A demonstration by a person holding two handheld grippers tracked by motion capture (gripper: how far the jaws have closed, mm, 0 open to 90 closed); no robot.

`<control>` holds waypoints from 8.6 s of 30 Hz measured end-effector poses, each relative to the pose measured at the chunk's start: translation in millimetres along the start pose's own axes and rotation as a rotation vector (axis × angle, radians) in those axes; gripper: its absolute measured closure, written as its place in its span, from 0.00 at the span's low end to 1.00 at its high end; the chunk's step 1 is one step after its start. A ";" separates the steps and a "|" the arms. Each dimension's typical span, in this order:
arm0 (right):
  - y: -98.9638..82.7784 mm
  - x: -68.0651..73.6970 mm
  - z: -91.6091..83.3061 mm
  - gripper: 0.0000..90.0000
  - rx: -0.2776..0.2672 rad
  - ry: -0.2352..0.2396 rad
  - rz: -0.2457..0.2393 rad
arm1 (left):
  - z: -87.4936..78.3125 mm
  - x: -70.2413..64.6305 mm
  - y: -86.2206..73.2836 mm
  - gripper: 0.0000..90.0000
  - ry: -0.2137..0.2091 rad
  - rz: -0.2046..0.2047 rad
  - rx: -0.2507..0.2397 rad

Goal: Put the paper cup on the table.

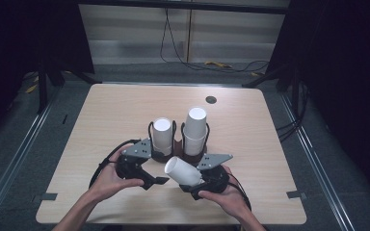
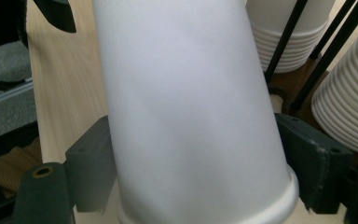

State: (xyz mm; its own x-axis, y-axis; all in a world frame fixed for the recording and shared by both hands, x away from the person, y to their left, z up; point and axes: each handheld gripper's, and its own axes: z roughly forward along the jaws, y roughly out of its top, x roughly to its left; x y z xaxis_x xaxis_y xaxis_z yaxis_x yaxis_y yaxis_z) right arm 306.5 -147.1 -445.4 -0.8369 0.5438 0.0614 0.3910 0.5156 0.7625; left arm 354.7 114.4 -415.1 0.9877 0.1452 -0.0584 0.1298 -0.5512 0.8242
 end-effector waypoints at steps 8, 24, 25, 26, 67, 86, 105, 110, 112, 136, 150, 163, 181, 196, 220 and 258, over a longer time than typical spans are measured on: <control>7.2 -2.8 -0.4 0.23 0.062 0.000 -0.016 | 3.8 -1.1 -1.3 0.21 -0.004 0.032 0.022; 15.1 -2.4 15.4 0.23 0.219 0.023 -0.094 | 8.7 3.7 -6.1 0.23 -0.045 0.015 0.084; 15.9 -1.7 15.0 0.23 0.233 0.020 -0.099 | 8.7 3.7 -6.1 0.23 -0.045 0.015 0.084; 16.3 -1.7 15.1 0.23 0.237 0.021 -0.103 | 9.9 3.0 -5.4 0.23 -0.042 0.021 0.094; 25.9 7.8 34.1 0.23 0.362 0.107 -0.186 | 37.4 -3.0 -8.9 0.23 -0.092 0.049 0.246; 28.8 14.4 36.0 0.23 0.362 0.114 -0.210 | 43.7 -6.8 -8.3 0.30 -0.151 0.068 0.259; 27.2 9.3 30.9 0.18 0.305 0.134 -0.183 | 39.9 -5.9 -9.0 0.36 -0.155 0.072 0.242; 26.9 7.0 26.6 0.18 0.292 0.131 -0.165 | 37.6 -5.7 -9.2 0.36 -0.146 0.077 0.240; 26.1 5.4 24.3 0.18 0.286 0.131 -0.159 | 36.3 -5.3 -9.5 0.36 -0.144 0.080 0.215; 7.0 -4.2 9.3 0.18 0.217 0.088 -0.077 | 7.2 -1.8 -9.5 0.35 -0.093 0.061 0.092; -7.0 -7.3 6.3 0.16 0.095 0.079 -0.020 | 1.8 3.0 -25.4 0.35 -0.074 -0.005 -0.063; -5.5 -9.2 -5.1 0.16 -0.064 0.080 0.017 | 4.6 2.5 -32.8 0.34 -0.060 -0.027 -0.168; -4.5 -6.5 -10.2 0.16 -0.210 0.092 0.036 | 7.1 1.2 -37.1 0.34 -0.072 -0.063 -0.218; 2.7 -7.5 -9.8 0.15 -0.304 0.154 0.058 | 13.4 -4.5 -35.0 0.34 -0.109 -0.049 -0.208; 4.9 -8.7 -1.6 0.18 -0.276 0.269 0.090 | 19.5 -8.2 -33.8 0.35 -0.161 -0.038 -0.203; 2.9 -22.4 -15.3 0.25 -0.272 0.193 0.131 | 19.3 4.8 -43.3 0.18 -0.068 -0.144 -0.113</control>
State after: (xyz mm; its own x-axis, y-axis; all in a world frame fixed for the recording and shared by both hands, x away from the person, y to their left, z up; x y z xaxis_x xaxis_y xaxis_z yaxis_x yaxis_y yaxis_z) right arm 320.6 -167.9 -434.7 -0.8533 0.4453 0.2712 0.4057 0.2403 0.8819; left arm 355.5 123.1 -462.0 0.9638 0.1582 -0.2147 0.2631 -0.4324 0.8624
